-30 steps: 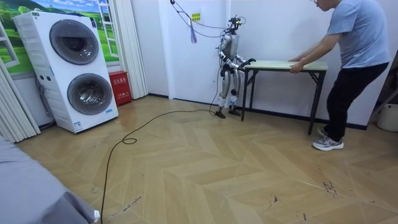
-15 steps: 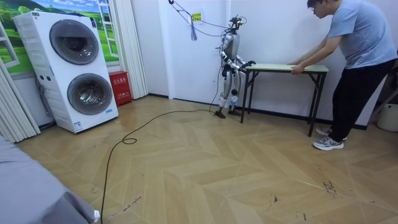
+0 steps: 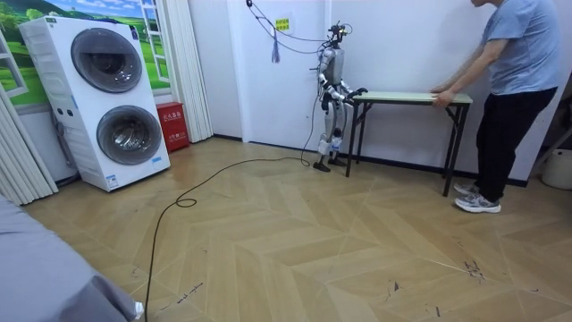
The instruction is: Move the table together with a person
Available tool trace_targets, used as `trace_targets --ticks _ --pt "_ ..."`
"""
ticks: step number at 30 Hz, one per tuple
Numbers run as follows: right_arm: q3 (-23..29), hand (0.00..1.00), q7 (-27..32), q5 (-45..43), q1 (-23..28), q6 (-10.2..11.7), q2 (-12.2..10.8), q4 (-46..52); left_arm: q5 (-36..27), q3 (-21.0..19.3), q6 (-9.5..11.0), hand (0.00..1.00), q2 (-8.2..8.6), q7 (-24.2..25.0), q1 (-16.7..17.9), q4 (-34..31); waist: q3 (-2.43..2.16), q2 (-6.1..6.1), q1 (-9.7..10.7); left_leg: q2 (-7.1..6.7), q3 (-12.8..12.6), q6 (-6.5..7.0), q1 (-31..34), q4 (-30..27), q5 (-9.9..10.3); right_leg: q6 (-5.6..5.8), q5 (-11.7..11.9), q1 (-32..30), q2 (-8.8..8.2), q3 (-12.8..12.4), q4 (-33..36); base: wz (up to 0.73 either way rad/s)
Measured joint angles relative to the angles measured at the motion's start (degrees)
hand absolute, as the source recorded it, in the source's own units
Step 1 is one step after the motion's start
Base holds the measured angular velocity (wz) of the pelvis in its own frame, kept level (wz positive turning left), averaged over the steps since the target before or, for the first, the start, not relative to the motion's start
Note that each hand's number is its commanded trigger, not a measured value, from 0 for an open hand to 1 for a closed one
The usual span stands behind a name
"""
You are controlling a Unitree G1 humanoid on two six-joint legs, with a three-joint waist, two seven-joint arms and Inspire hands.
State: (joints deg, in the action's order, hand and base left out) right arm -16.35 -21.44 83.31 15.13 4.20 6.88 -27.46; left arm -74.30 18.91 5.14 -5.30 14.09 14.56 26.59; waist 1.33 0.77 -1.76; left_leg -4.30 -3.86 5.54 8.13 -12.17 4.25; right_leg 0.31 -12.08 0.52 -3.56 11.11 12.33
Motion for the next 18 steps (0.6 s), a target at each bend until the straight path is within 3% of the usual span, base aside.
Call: trace_targets --ticks 6,8,9,10,11,12,15,18 --pt "2.10 1.00 -2.50 -2.51 -1.88 -0.81 -2.33 -5.82 4.63 -2.47 -0.60 0.83 0.61 2.60 -1.20 4.39 0.08 -0.42 -0.42 0.09 0.17 -0.24 -1.98 0.83 0.13 0.11 0.74 2.59 0.51 -0.26 -2.49 -0.03" --pt "2.29 1.00 -2.53 -2.83 -2.15 -1.19 -2.43 -6.34 5.29 -3.19 -0.89 0.67 0.89 3.08 -1.42 5.08 -0.08 -0.38 -0.53 0.13 0.15 -0.24 -2.13 0.87 0.12 0.24 0.84 2.76 0.58 -0.35 -2.75 -0.05" --pt "2.56 0.78 -2.74 -2.86 -2.15 -1.20 -2.45 -6.57 6.45 -3.35 -0.97 0.59 0.92 3.62 -1.58 5.92 -0.08 -0.39 -0.95 0.20 -0.01 -0.24 -2.18 0.87 0.11 0.25 0.90 2.73 0.61 -0.52 -2.75 -0.11" --pt "2.92 0.34 -3.22 -2.85 -2.17 -1.19 -2.52 -7.34 8.73 -3.56 -0.94 0.36 0.91 4.60 -2.29 7.22 -0.08 -0.39 -1.73 0.33 -0.37 -0.25 -2.31 0.89 0.13 0.27 0.97 2.72 0.69 -0.89 -2.78 -0.12" --pt "3.02 0.00 -3.44 -2.84 -2.30 -1.19 -2.53 -7.60 9.84 -3.71 -0.88 0.36 0.91 4.95 -2.54 7.61 -0.08 -0.40 -1.87 0.36 -0.42 -0.25 -2.32 0.89 0.13 0.27 0.99 2.72 0.72 -0.95 -2.80 -0.09" --pt "3.12 0.00 -3.70 -2.84 -2.52 -1.19 -2.53 -7.80 12.47 -3.99 -0.57 0.00 0.86 5.35 -2.79 8.56 -0.10 -0.37 -1.90 0.37 -0.40 -0.25 -2.31 0.89 0.12 0.22 1.04 2.72 0.74 -0.94 -2.80 0.00" --pt "2.89 0.00 -4.46 -3.33 -2.55 -1.44 -2.16 -8.26 17.41 -3.97 0.23 0.00 -0.02 6.17 -4.15 11.20 -0.30 -0.01 -1.89 0.37 -0.41 -0.26 -2.30 0.91 0.11 0.22 1.05 2.69 0.76 -0.96 -2.81 0.00" --pt "2.29 0.00 -5.82 -6.95 -2.82 -1.25 -0.22 -9.57 20.51 -3.97 0.17 0.00 -0.03 6.78 -5.22 13.12 -0.38 0.32 -2.48 0.40 -0.61 -0.24 -2.19 0.91 0.12 0.05 1.20 2.48 0.70 -0.96 -2.76 -0.02"
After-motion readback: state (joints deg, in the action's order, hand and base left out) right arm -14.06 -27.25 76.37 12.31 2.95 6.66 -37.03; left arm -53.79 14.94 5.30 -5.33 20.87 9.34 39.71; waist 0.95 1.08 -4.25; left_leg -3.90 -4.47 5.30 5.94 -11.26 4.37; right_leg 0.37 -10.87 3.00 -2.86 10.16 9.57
